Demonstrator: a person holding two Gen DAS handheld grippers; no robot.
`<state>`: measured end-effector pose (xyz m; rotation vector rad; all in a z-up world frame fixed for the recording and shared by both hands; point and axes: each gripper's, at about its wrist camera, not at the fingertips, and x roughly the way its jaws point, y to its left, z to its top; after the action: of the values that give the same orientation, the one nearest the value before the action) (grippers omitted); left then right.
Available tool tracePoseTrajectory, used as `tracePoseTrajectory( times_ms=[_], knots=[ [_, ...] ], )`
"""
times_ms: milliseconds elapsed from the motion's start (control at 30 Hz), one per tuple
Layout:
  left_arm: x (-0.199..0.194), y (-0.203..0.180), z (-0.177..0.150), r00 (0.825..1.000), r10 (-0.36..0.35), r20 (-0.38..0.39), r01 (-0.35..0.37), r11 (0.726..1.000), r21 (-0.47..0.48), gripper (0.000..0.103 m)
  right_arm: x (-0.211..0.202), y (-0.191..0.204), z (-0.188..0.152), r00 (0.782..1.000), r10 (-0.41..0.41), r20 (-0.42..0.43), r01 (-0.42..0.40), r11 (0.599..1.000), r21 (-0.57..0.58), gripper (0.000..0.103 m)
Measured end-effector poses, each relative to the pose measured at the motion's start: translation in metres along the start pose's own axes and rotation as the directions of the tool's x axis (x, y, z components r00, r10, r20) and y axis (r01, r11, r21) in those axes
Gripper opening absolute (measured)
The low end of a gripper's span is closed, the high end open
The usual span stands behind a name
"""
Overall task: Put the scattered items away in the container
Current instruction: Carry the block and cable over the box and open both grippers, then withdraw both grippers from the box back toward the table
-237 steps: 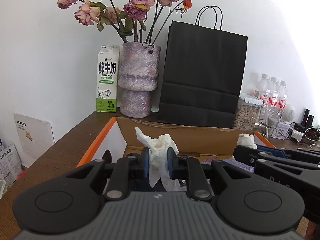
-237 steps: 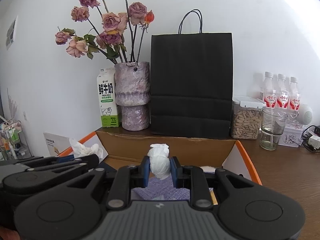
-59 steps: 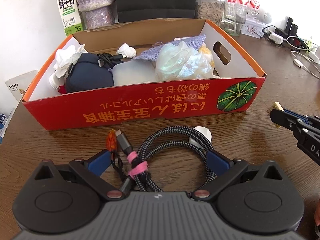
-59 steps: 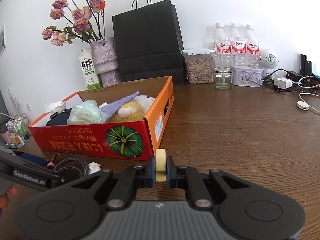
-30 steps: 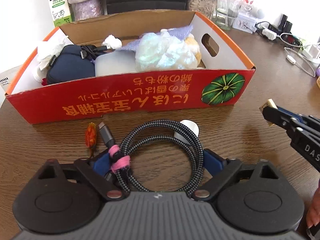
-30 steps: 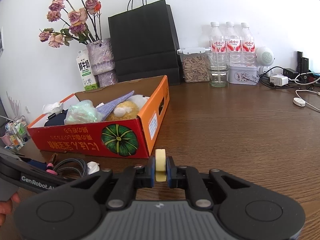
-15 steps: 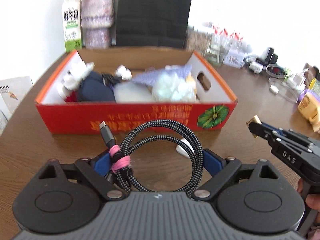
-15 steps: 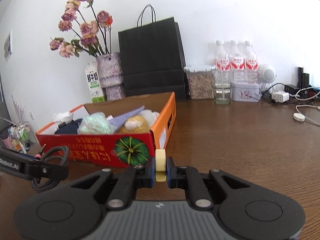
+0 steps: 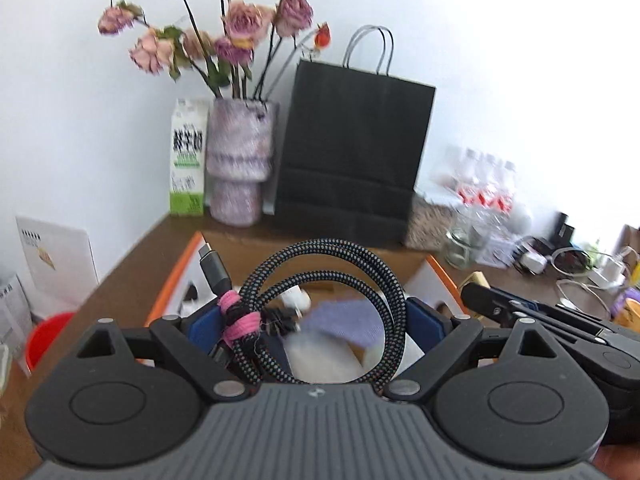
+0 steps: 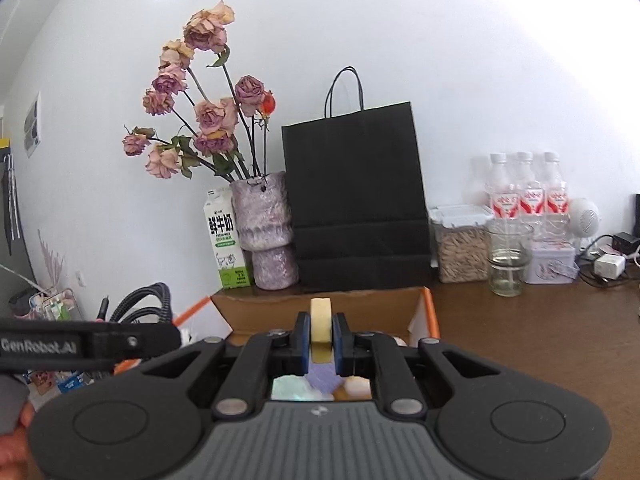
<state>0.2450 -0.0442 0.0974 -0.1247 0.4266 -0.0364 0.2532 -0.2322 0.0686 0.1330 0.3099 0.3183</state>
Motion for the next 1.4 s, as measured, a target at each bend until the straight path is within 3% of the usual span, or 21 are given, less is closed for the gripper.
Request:
tracePoseTrajectory(
  times_ms=[100, 300, 400, 767, 833, 900, 933, 1400],
  knots=[
    [0.018, 0.007, 0.002, 0.998, 0.048, 0.051, -0.048, 0.999, 0.006, 0.094, 0.026, 0.013, 0.004, 1.0, -0.018, 0.006, 0.018, 1.0, -0.007, 0.011],
    [0.07, 0.033, -0.001, 0.995, 0.075, 0.06, -0.072, 0.996, -0.047, 0.094, 0.075, 0.02, 0.001, 0.998, -0.048, -0.032, 0.047, 0.998, -0.041, 0.011],
    [0.089, 0.036, -0.01, 0.993, 0.113, 0.033, -0.114, 0.994, 0.003, 0.094, 0.09, 0.02, -0.006, 0.998, -0.056, -0.043, 0.053, 0.996, -0.069, 0.011],
    [0.084, 0.032, -0.019, 0.986, 0.142, 0.091, -0.147, 0.988, 0.05, 0.095, 0.096, 0.02, -0.016, 0.997, -0.063, -0.045, 0.059, 0.995, -0.074, 0.013],
    [0.08, 0.031, -0.019, 0.975, 0.186, 0.124, -0.192, 0.98, 0.044, 0.102, 0.094, 0.021, -0.017, 0.997, -0.07, -0.034, 0.067, 0.994, -0.086, 0.039],
    [0.076, 0.034, -0.017, 0.953, 0.249, 0.171, -0.256, 0.967, 0.017, 0.103, 0.092, 0.024, -0.017, 0.99, -0.137, -0.016, 0.135, 0.986, -0.101, 0.091],
    [0.074, 0.036, -0.017, 0.95, 0.25, 0.188, -0.256, 0.967, 0.007, 0.103, 0.091, 0.024, -0.016, 0.988, -0.156, -0.001, 0.155, 0.982, -0.108, 0.102],
    [0.068, 0.043, -0.02, 0.95, 0.24, 0.202, -0.24, 0.97, -0.026, 0.103, 0.085, 0.025, -0.019, 0.986, -0.167, 0.019, 0.168, 0.979, -0.112, 0.103]
  ],
)
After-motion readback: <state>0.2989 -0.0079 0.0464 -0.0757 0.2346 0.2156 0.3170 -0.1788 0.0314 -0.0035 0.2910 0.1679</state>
